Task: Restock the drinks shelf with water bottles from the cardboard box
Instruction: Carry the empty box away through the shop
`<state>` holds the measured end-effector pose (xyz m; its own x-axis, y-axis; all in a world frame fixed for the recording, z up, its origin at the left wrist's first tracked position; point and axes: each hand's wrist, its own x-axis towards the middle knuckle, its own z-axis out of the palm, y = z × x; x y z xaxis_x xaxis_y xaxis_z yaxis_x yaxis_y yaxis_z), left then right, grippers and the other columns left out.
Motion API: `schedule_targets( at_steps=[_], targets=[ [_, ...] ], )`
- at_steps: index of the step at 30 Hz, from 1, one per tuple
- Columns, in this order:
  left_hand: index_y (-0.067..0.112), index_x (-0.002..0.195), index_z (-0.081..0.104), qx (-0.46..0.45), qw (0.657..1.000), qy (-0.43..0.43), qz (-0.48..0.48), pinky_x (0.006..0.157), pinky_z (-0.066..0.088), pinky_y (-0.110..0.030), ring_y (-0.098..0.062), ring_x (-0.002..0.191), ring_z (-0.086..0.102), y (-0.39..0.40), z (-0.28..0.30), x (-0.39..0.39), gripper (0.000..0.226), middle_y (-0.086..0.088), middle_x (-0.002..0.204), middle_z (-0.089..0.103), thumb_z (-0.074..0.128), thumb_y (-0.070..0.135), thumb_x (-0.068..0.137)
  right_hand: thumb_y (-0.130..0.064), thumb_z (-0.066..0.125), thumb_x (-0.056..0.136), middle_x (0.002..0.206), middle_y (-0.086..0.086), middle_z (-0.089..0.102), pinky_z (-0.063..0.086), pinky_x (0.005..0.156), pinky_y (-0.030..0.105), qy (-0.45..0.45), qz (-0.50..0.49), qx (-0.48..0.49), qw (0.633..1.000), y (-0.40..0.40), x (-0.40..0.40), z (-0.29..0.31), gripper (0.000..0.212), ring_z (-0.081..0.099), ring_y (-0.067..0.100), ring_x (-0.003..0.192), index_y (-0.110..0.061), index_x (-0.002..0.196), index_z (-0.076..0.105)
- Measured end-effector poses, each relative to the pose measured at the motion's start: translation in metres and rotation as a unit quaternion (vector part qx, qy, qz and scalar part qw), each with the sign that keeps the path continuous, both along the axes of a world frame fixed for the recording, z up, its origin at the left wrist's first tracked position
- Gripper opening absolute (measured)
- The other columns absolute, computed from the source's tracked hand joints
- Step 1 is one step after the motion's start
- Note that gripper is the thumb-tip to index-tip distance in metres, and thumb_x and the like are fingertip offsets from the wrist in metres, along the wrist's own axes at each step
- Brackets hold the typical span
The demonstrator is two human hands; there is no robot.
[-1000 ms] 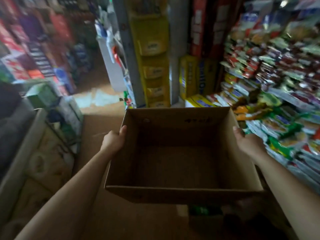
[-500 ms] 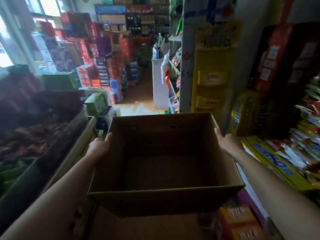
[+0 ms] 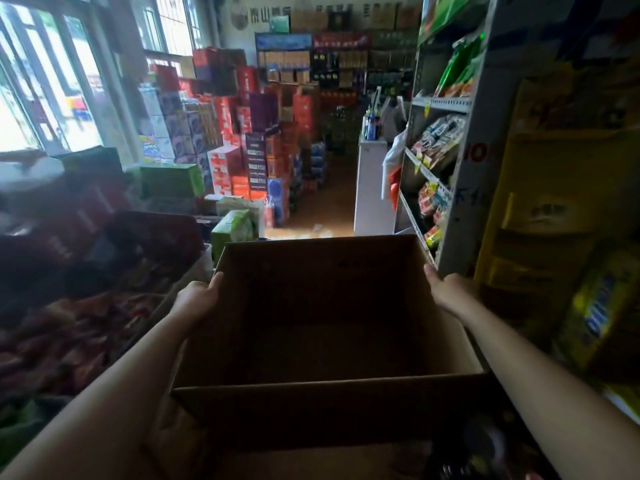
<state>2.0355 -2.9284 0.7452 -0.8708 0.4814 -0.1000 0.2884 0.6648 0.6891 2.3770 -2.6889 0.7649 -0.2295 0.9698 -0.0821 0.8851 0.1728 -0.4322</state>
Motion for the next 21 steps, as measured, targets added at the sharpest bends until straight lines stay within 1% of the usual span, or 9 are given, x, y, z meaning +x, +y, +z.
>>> schedule_targets(
  at_steps=[3, 7, 8, 10, 12, 15, 17, 19, 21],
  targets=[
    [0.002, 0.099, 0.067, 0.004, 1.0, 0.006, -0.012, 0.078, 0.04, -0.031, -0.034, 0.101, 0.059, 0.042, -0.002, -0.056, 0.056, -0.018, 0.096, 0.063, 0.039, 0.051, 0.096, -0.057, 0.019, 0.099, 0.126, 0.025, 0.057, 0.043, 0.091, 0.035, -0.004, -0.001, -0.005, 1.0, 0.042, -0.054, -0.008, 0.076, 0.054, 0.037, 0.117, 0.005, 0.121, 0.058],
    [0.005, 0.119, 0.062, -0.003, 1.0, 0.011, -0.028, 0.089, 0.044, -0.035, -0.037, 0.108, 0.058, 0.105, 0.003, -0.137, 0.061, -0.022, 0.116, 0.063, 0.037, 0.055, 0.095, -0.059, 0.019, 0.098, 0.12, 0.026, 0.06, 0.044, 0.089, 0.036, 0.012, -0.028, 0.003, 1.0, 0.1, -0.124, -0.009, 0.078, 0.057, 0.037, 0.111, 0.005, 0.112, 0.062],
    [0.005, 0.116, 0.064, -0.002, 0.999, 0.004, -0.032, 0.089, 0.045, -0.036, -0.036, 0.105, 0.059, 0.121, 0.005, -0.156, 0.062, -0.022, 0.115, 0.063, 0.037, 0.056, 0.094, -0.058, 0.02, 0.098, 0.118, 0.026, 0.061, 0.044, 0.088, 0.036, 0.015, -0.034, 0.008, 0.999, 0.114, -0.139, -0.007, 0.077, 0.058, 0.037, 0.11, 0.004, 0.111, 0.062],
    [0.005, 0.101, 0.069, -0.002, 0.999, 0.003, -0.042, 0.081, 0.046, -0.034, -0.032, 0.089, 0.059, 0.153, 0.012, -0.19, 0.062, -0.021, 0.106, 0.066, 0.038, 0.058, 0.094, -0.059, 0.02, 0.098, 0.118, 0.025, 0.061, 0.045, 0.087, 0.036, 0.023, -0.044, 0.013, 0.999, 0.143, -0.17, -0.002, 0.076, 0.058, 0.038, 0.11, 0.003, 0.113, 0.062],
    [0.003, 0.099, 0.068, -0.005, 0.999, 0.007, -0.04, 0.076, 0.044, -0.032, -0.029, 0.081, 0.056, 0.186, 0.017, -0.221, 0.063, -0.02, 0.103, 0.065, 0.037, 0.058, 0.094, -0.061, 0.019, 0.096, 0.118, 0.026, 0.061, 0.044, 0.088, 0.037, 0.025, -0.05, 0.008, 0.998, 0.172, -0.198, -0.001, 0.079, 0.058, 0.038, 0.11, 0.005, 0.114, 0.061],
    [0.001, 0.11, 0.064, -0.007, 0.999, 0.003, -0.04, 0.074, 0.043, -0.03, -0.03, 0.085, 0.057, 0.238, 0.016, -0.266, 0.066, -0.021, 0.108, 0.064, 0.038, 0.06, 0.093, -0.061, 0.019, 0.096, 0.123, 0.029, 0.058, 0.043, 0.094, 0.038, 0.025, -0.066, 0.003, 0.997, 0.222, -0.242, -0.003, 0.083, 0.055, 0.039, 0.116, 0.009, 0.12, 0.057],
    [0.001, 0.107, 0.065, -0.007, 0.999, 0.003, -0.04, 0.075, 0.045, -0.03, -0.031, 0.087, 0.059, 0.276, 0.014, -0.296, 0.068, -0.02, 0.108, 0.064, 0.037, 0.061, 0.092, -0.059, 0.018, 0.097, 0.128, 0.031, 0.054, 0.04, 0.1, 0.039, 0.022, -0.065, -0.006, 0.998, 0.258, -0.272, -0.007, 0.083, 0.051, 0.039, 0.121, 0.011, 0.123, 0.055],
    [0.002, 0.106, 0.065, -0.007, 0.999, 0.011, -0.043, 0.082, 0.049, -0.033, -0.032, 0.092, 0.06, 0.316, 0.011, -0.325, 0.068, -0.019, 0.107, 0.064, 0.036, 0.062, 0.091, -0.056, 0.021, 0.099, 0.131, 0.032, 0.051, 0.038, 0.103, 0.039, 0.036, -0.06, -0.005, 0.998, 0.297, -0.301, -0.01, 0.079, 0.049, 0.04, 0.124, 0.011, 0.125, 0.054],
    [0.006, 0.111, 0.061, -0.001, 0.999, 0.016, -0.052, 0.085, 0.051, -0.037, -0.032, 0.095, 0.062, 0.357, 0.011, -0.353, 0.064, -0.018, 0.108, 0.064, 0.038, 0.061, 0.091, -0.054, 0.022, 0.099, 0.132, 0.031, 0.051, 0.036, 0.103, 0.038, 0.044, -0.06, -0.007, 0.997, 0.34, -0.33, -0.013, 0.077, 0.048, 0.039, 0.125, 0.011, 0.125, 0.054]
  ],
)
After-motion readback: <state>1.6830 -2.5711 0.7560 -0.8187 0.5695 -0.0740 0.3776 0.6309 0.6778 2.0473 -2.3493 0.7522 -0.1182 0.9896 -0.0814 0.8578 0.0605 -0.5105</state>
